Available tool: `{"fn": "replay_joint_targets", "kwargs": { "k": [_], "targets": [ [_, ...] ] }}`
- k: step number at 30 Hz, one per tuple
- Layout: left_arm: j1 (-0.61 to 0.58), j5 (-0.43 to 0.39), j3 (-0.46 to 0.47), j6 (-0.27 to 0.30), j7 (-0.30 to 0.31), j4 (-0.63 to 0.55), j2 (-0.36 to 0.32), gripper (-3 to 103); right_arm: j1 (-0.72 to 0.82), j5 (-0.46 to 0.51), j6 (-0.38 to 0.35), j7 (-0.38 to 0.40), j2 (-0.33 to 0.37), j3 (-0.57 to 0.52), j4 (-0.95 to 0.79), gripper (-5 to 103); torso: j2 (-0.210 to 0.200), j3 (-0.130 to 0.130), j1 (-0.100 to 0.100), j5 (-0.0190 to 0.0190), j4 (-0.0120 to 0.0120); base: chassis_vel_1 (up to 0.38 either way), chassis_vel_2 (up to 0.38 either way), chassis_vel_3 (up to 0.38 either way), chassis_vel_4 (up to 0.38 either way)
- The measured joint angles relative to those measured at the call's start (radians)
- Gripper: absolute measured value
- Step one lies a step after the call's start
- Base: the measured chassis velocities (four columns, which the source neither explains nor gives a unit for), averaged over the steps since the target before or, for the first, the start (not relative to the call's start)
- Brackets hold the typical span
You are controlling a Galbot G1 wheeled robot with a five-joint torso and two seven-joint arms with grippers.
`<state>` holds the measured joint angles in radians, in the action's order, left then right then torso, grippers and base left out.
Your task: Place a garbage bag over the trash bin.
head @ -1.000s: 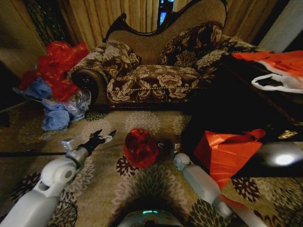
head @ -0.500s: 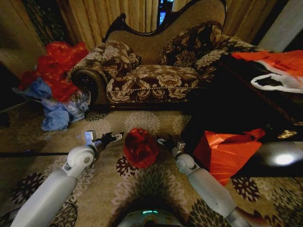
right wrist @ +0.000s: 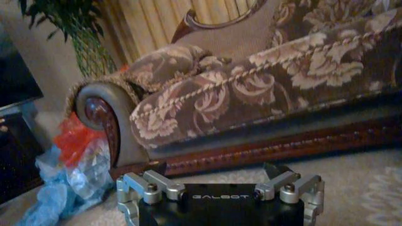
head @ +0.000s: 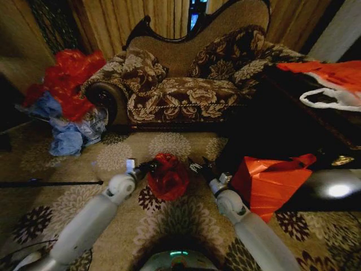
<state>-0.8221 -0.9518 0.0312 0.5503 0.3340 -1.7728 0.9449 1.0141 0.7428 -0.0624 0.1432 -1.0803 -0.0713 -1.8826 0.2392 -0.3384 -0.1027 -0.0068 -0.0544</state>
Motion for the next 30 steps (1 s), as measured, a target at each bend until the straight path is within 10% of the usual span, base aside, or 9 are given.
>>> {"fn": "replay_joint_targets", "kwargs": {
  "k": [9,30],
  "targets": [
    [0.203,-0.071,-0.136,0.116,0.141,0.176,0.125,0,0.040,0.001,-0.018,-0.012,-0.003,-0.043,-0.040,100,0.000,0.000,0.000,-0.0001,-0.0003,0.000,0.000,0.000,0.000],
    [0.315,0.063,-0.158,0.129,0.069,0.489,0.202,0,0.023,0.034,-0.008,-0.062,-0.008,-0.061,0.027,100,0.000,0.000,0.000,-0.0002,0.0000,0.000,0.000,0.000,0.000]
  ]
}}
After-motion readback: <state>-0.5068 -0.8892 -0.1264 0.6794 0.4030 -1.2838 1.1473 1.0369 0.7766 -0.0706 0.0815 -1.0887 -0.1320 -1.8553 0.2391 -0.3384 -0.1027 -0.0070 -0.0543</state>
